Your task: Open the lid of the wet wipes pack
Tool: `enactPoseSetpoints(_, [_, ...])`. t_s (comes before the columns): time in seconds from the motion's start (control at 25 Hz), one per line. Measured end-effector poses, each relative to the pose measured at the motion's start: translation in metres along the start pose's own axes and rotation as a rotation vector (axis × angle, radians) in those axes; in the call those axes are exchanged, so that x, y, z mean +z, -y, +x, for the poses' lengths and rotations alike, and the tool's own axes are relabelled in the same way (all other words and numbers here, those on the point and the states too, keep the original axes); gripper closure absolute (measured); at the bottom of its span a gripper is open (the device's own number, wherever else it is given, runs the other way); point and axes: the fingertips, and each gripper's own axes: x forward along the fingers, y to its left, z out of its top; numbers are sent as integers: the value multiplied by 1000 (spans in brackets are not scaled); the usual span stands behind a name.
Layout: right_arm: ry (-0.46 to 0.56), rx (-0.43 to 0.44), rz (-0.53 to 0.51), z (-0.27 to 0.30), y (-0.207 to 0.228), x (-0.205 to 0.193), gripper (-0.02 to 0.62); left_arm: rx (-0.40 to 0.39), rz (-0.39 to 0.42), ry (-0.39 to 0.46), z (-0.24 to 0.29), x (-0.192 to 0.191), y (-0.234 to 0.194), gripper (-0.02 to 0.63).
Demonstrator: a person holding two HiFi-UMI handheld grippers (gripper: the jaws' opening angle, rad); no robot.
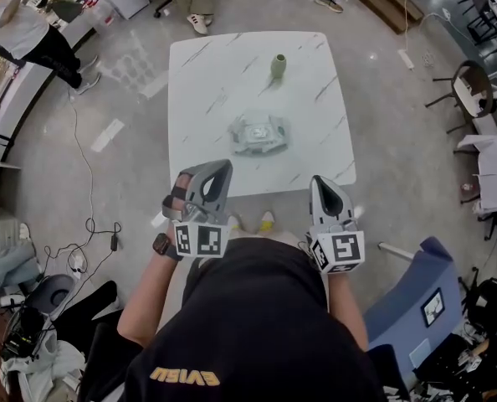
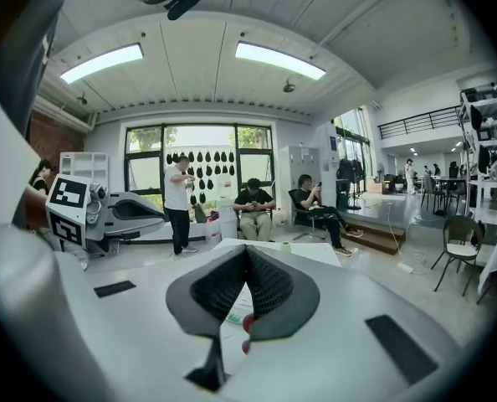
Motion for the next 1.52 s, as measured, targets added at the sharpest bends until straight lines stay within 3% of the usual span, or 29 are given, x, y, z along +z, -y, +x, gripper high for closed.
enactPoseSetpoints(1.12, [-59,-22,-66,7,-25,-6,595,15,-47,-19,-24,-35,-14,588])
enactPoseSetpoints(1.32, [-98,-32,-64,-1,-34,-19,595,-7,-113,-25,-25,-47,-7,588])
enactPoseSetpoints(1.52, [-93,-22,-29,6,-52,-21,595,-36,-69,-21,-30,-56,-14,588])
